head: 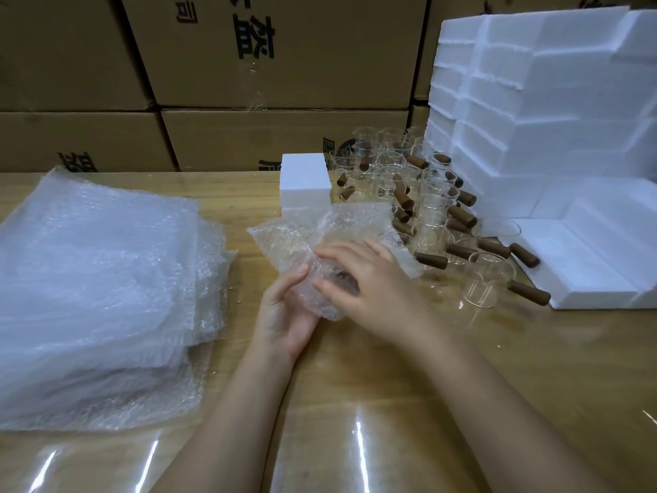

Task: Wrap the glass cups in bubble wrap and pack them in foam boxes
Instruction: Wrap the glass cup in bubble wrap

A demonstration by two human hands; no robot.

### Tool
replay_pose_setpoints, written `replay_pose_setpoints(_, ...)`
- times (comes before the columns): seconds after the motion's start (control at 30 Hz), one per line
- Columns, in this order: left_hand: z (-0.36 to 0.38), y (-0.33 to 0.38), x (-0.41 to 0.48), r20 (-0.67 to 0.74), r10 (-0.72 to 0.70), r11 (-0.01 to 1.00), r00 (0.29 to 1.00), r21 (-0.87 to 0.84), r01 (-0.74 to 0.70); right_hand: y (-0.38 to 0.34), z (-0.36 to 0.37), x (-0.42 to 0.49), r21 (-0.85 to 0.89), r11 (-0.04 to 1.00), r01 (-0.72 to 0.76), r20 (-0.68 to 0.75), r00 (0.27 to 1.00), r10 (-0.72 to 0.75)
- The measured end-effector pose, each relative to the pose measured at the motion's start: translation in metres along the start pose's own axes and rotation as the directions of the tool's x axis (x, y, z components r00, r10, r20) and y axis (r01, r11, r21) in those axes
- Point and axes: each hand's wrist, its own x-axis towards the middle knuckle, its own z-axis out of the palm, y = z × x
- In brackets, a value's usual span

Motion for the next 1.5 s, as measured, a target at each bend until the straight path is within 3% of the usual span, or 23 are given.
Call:
replay_pose_setpoints(0.17,0.001,0.001,-0.001,0.008,-0.013,1.0,1.0,-0.018,0.013,0.0,0.006,0.0,0.013,1.0,-0.006,-0.016,1.0,0.007)
replay_pose_setpoints(0.3,0.003,-0.003,-0.001,0.008,-0.079,0.996,0.997,-0.035,0.079,-0.004,0.005,0.002,-0.098,0.995,0.012,0.108,0.994,-0.001)
replay_pose_setpoints(0.4,0.004,-0.003,0.002,-0.133,-0.072,0.96,0.989,0.258,0.104,-0.002,0.0,0.004,-0.185,0.982,0.037,0.169,0.986,-0.006)
replay_pose_setpoints(0.53,0.003,0.0,0.004,-0.338,0.248,0.712,0.908,0.699,0.066,0.01,-0.008,0.002,-0.258,0.966,0.015,0.228,0.973,0.046)
replay_pose_setpoints(0.73,0.001,-0.002,0.004,-0.157,0.343,0.438,0.926,0.899,-0.01,0.019,-0.007,-0.001,-0.35,0.936,0.033,0.327,0.941,0.089)
replay_pose_setpoints(0.8,-0.001,-0.005,0.003,-0.069,0.363,0.287,0.929,0.957,-0.042,0.02,-0.006,-0.001,-0.348,0.937,0.033,0.345,0.934,0.095)
replay_pose_setpoints(0.87,0.002,-0.007,0.002,0.086,0.382,0.115,0.92,0.983,-0.14,0.021,-0.004,-0.002,-0.317,0.948,0.035,0.352,0.932,0.083)
replay_pose_setpoints(1.0,0.005,-0.006,-0.001,0.221,0.331,-0.08,0.917,0.975,-0.206,0.023,-0.003,-0.001,-0.235,0.971,0.041,0.357,0.933,0.047)
replay_pose_setpoints(1.1,0.0,0.003,-0.003,0.327,0.272,-0.295,0.905,0.924,-0.246,0.027,-0.009,-0.002,-0.041,0.991,-0.128,0.464,0.876,0.132)
replay_pose_setpoints(1.17,-0.002,0.006,-0.005,0.368,0.244,-0.432,0.897,0.869,-0.239,0.028,-0.018,-0.004,0.136,0.955,-0.263,0.461,0.87,0.174)
replay_pose_setpoints(1.23,-0.002,0.007,-0.006,0.339,0.22,-0.506,0.914,0.842,-0.19,0.031,-0.026,-0.004,0.2,0.944,-0.264,0.305,0.932,0.196)
replay_pose_setpoints(1.33,0.003,0.008,-0.005,0.293,0.177,-0.546,0.94,0.823,-0.155,0.033,-0.028,-0.003,0.187,0.973,-0.136,0.013,0.991,0.136)
replay_pose_setpoints(1.4,0.006,0.007,-0.004,0.265,0.127,-0.574,0.956,0.806,-0.147,0.028,-0.021,-0.002,0.058,0.997,-0.042,-0.008,0.999,0.043)
replay_pose_setpoints(1.5,0.006,0.004,-0.004,0.207,0.108,-0.552,0.972,0.826,-0.115,0.021,-0.009,-0.003,-0.149,0.987,0.054,0.098,0.994,-0.04)
